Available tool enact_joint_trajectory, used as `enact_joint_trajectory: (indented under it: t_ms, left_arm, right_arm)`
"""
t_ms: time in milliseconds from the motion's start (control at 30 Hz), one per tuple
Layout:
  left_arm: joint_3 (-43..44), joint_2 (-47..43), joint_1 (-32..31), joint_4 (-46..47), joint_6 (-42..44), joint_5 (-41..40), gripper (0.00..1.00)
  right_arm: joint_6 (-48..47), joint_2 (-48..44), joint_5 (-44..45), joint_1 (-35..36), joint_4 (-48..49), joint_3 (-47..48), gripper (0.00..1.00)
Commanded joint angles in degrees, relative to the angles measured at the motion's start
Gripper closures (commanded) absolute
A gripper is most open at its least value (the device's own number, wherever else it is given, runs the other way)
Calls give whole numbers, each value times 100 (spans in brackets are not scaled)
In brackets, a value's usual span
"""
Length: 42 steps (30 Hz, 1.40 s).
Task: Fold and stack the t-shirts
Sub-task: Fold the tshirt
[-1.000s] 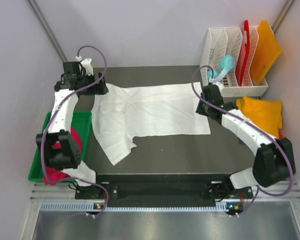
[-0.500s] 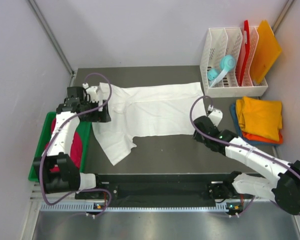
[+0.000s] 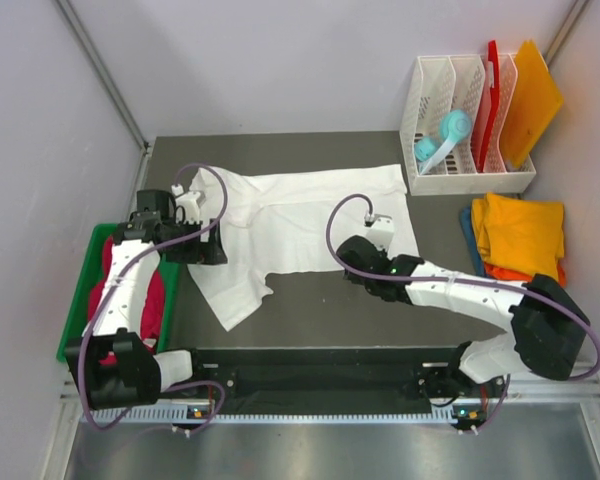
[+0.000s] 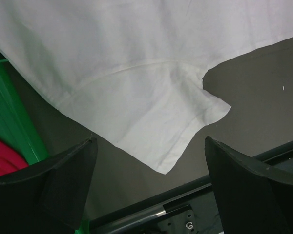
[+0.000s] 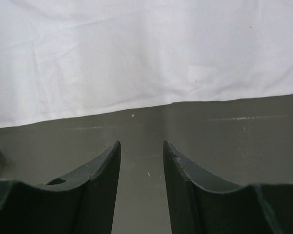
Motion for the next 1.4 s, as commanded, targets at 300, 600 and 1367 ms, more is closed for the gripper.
enact_joint_trajectory:
  t_ms: [300, 600, 1367]
  left_arm:
    - [146, 312, -185, 267, -636, 293, 4]
    - [138, 330, -220, 469, -777, -85, 3]
    - [41, 41, -194, 898, -803, -901, 2]
  right_arm:
    - [961, -605, -741, -1297, 389, -1290, 65]
    - [752, -333, -602, -2178, 258, -845, 66]
    - [-277, -1025, -839, -3682, 82, -931, 64]
